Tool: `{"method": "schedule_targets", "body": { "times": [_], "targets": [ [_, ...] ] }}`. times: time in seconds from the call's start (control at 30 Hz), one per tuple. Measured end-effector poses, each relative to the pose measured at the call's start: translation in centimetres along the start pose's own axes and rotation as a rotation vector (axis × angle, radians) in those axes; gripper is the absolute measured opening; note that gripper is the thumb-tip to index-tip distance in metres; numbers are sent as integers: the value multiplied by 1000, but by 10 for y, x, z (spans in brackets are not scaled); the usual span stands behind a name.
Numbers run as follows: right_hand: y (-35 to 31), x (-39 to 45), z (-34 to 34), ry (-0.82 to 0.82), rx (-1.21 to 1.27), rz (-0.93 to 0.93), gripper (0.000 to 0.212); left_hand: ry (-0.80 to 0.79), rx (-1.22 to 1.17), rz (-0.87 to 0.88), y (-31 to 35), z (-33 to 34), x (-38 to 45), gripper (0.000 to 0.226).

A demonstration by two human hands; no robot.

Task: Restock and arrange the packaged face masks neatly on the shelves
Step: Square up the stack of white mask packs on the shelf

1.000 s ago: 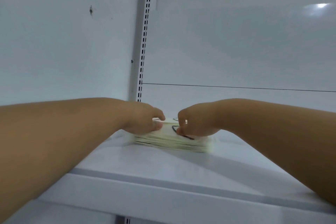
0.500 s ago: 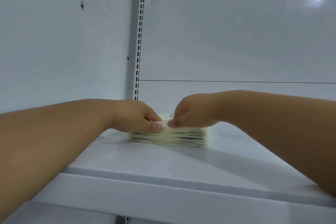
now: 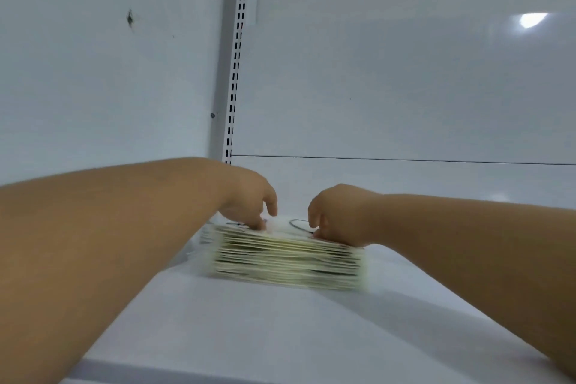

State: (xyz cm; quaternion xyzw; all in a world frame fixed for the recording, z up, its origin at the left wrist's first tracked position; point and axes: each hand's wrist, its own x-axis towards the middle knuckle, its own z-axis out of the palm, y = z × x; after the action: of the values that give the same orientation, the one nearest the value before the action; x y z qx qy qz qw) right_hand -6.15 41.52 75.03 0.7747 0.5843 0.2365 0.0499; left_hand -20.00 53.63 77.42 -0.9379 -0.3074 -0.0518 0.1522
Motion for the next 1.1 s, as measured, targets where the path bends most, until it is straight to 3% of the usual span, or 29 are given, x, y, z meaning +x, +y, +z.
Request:
{"method": "schedule_targets", "body": {
  "times": [0.3,0.47,0.67,1.1],
  "targets": [
    [7,15,12,92,13,78,22,79,-73,53,-11,21,9,34],
    [14,13,6,210,185,104,11,99,-33,32,-8,21,7,42],
    [5,4,7,4,59,66,38,95,-44,48,-7,22,11,29],
    [6,12,10,29,87,21,18,69,-16,39,-6,24,13,32]
  ]
}}
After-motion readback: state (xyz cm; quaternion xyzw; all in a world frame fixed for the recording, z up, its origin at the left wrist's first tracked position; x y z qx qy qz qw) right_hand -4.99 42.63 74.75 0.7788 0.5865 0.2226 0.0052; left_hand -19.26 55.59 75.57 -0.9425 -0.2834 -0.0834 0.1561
